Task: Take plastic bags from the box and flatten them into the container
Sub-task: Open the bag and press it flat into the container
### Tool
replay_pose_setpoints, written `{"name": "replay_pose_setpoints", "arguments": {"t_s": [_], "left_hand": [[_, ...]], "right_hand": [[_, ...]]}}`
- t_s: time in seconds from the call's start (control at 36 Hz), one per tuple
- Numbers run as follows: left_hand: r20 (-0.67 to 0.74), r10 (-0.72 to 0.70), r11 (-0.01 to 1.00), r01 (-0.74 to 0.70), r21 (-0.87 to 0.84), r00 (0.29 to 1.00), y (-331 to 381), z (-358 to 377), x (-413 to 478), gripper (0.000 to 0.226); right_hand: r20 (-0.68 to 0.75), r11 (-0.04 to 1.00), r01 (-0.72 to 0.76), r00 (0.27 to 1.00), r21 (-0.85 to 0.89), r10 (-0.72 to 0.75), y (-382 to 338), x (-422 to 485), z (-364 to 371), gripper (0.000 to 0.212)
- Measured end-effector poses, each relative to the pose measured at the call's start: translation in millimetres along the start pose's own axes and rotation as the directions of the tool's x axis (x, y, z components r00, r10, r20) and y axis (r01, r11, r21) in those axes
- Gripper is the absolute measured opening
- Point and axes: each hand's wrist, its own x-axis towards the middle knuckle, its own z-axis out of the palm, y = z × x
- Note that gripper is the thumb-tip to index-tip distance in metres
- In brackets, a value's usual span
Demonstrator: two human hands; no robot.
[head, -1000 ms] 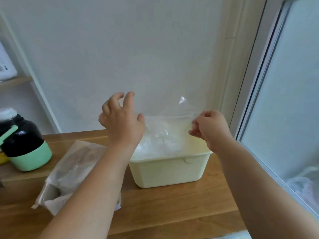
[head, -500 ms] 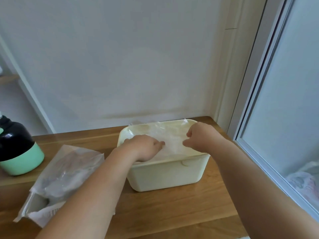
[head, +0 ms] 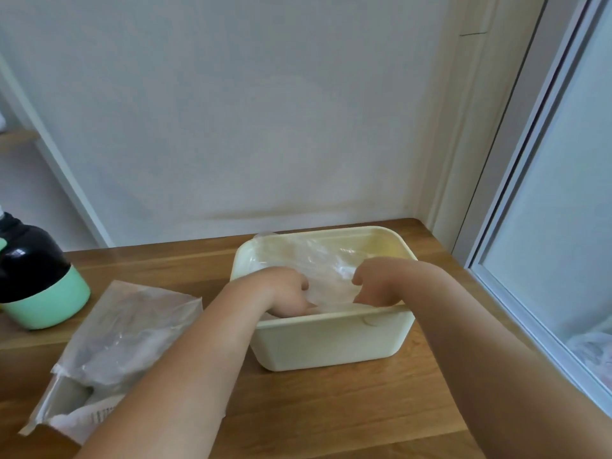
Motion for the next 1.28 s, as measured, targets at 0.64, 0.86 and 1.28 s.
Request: {"name": "replay_pose_setpoints", "arguments": {"t_s": [0.64, 0.86, 1.28], "left_hand": [[-0.725, -0.262, 0.887, -0.138, -0.442, 0.638, -86, 14, -137, 0.043], [-0.647, -0.343, 0.817, -0.123, -0.563, 0.681, -120, 46, -161, 0.03], [-0.602, -0.357, 0.266, -0.54, -0.798, 0.714, -99, 34, -150, 0.081]], "right_hand": [[-0.65, 0.704, 0.585, 0.724, 0.402, -0.231, -103, -63, 9, 0.027], [-0.507, 0.588, 0.63, 0.77, 0.506, -0.388, -157, -56, 34, 0.042], [-0.609, -0.161, 0.632, 0.774, 0.758, 0.174, -129, -61, -15, 0.025]]}}
